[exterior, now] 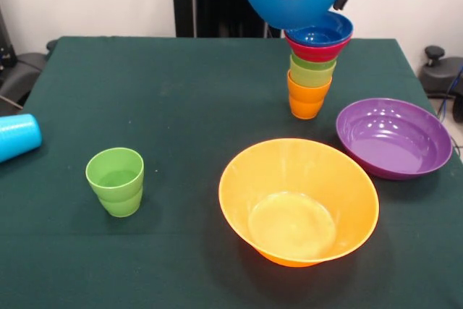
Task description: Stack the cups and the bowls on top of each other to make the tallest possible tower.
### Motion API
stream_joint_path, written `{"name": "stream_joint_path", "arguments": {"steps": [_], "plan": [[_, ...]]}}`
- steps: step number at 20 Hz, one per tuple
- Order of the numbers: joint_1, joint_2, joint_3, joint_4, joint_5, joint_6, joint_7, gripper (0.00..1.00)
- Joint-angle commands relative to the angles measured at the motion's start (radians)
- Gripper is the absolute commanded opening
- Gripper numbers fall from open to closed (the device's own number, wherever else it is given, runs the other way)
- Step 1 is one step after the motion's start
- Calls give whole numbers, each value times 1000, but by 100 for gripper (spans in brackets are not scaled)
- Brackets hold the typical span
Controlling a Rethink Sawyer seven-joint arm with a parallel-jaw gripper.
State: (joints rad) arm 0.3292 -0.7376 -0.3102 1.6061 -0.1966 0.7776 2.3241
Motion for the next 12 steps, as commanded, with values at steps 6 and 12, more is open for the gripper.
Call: {"name": "stream_joint_path", "arguments": {"steps": [6,12], "plan": [[36,46,8,-53,57,-41,221,0],[58,62,-10,-66,78,-42,225,0]]}}
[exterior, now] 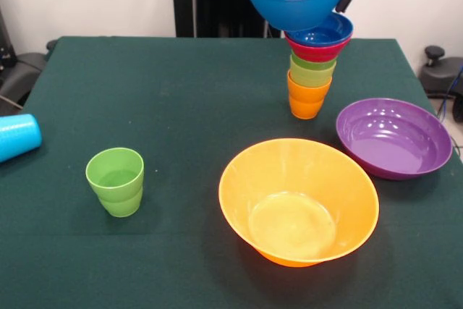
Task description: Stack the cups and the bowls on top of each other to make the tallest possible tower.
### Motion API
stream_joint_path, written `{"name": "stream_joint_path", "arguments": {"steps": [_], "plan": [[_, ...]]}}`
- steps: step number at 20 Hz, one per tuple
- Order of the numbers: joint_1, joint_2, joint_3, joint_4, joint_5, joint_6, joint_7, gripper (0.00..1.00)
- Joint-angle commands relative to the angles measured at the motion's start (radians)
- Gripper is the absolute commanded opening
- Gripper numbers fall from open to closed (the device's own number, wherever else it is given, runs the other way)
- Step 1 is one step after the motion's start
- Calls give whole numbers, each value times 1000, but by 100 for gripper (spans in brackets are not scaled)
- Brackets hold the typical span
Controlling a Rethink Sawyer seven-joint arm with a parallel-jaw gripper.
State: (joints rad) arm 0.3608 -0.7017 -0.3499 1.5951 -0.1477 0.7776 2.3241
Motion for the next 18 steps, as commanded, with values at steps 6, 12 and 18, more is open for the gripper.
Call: {"name": "stream_joint_path", "arguments": {"steps": [6,12,18], "plan": [[50,43,10,-65,55,-44,229,0],[71,61,-12,-85,80,-32,232,0],[90,78,-33,-99,100,-25,234,0]]}}
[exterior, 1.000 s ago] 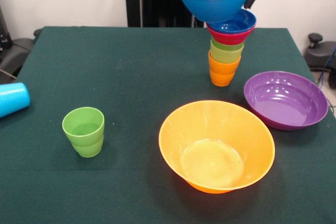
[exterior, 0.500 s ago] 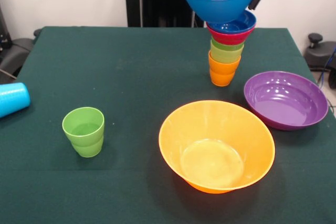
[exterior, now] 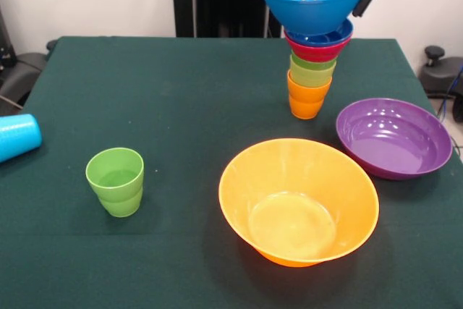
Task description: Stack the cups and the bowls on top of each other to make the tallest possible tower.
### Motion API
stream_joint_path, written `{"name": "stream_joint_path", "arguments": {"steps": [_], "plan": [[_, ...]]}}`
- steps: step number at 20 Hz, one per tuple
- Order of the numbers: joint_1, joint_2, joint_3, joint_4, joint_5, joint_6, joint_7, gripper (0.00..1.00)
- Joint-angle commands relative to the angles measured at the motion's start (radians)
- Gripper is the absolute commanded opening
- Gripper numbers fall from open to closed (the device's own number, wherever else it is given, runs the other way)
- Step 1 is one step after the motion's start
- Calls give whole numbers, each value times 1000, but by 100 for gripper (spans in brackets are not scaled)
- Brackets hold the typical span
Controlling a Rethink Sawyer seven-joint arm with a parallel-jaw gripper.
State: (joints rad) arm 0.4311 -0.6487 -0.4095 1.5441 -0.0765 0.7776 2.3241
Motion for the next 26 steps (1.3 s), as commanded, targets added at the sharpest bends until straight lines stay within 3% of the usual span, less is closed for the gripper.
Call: {"name": "stream_joint_path", "arguments": {"steps": [1,26], "plan": [[22,27,22,-48,31,-27,233,0],[76,90,-25,-16,101,-90,237,0]]}}
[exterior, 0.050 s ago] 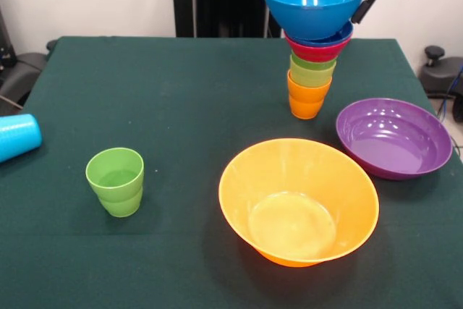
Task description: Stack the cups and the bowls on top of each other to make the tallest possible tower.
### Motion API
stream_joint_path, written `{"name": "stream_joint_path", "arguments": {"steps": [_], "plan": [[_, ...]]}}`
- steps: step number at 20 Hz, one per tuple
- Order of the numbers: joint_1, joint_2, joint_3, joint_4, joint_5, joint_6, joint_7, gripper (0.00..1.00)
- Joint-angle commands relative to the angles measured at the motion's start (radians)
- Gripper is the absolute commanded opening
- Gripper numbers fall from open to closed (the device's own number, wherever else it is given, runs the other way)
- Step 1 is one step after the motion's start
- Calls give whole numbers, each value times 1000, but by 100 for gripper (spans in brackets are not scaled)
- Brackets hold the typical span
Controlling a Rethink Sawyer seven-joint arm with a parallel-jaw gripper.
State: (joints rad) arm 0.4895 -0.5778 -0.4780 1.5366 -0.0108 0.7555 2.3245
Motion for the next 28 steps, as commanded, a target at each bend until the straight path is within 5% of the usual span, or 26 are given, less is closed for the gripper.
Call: {"name": "stream_joint_path", "arguments": {"steps": [1,28], "plan": [[19,22,41,-9,39,-69,237,0],[52,39,-4,3,101,-22,219,0]]}}
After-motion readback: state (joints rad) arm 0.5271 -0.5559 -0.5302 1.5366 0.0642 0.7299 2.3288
